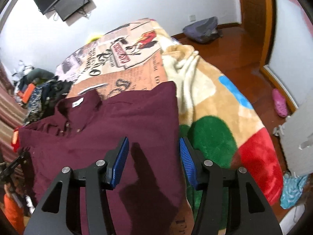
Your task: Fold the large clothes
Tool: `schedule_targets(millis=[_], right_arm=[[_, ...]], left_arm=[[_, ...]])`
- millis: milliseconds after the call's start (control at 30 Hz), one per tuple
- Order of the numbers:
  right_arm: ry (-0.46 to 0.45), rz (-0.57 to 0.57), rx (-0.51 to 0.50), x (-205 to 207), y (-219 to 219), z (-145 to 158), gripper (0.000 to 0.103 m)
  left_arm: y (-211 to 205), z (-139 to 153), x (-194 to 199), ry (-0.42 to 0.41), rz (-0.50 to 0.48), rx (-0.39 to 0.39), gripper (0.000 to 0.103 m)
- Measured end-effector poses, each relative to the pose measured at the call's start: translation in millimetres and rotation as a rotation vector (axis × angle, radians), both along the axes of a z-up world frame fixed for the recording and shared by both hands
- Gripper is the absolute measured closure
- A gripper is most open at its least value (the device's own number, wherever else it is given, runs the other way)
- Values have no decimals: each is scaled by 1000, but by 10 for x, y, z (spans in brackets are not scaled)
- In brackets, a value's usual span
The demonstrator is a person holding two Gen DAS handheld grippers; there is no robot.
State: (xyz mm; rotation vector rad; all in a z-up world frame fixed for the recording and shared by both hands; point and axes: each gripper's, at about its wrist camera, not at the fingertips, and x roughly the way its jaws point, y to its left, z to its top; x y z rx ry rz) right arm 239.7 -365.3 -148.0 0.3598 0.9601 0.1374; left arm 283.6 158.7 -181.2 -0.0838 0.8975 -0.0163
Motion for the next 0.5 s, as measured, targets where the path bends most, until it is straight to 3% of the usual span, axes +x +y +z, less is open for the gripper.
schedule_targets(millis=[100, 233, 500], right_arm=[[5, 36, 13, 48, 12, 26, 54], [-33, 31, -57, 54, 94, 77, 54], [59, 113, 12, 222, 198, -238, 54]], left_arm=[[93, 84, -34, -30, 49, -11, 85], [213, 99, -104, -31, 81, -12, 85], [237, -322, -5, 64, 72, -19, 85]])
